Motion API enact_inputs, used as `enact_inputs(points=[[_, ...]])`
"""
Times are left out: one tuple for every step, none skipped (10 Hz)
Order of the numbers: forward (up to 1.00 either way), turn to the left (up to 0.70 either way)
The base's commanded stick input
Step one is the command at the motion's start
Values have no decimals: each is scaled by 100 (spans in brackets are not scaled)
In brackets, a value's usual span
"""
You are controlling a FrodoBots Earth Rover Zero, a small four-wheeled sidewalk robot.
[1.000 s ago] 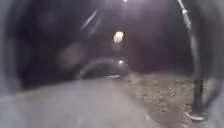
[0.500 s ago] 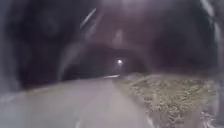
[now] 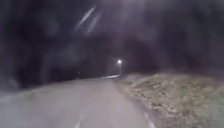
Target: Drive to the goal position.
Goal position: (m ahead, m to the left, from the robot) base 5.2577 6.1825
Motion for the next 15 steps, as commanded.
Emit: enact_inputs(points=[[85,0],[85,0],[85,0],[85,0],[85,0],[85,0],[85,0],[85,0],[85,0],[85,0],[85,0],[85,0],[85,0],[85,0],[85,0]])
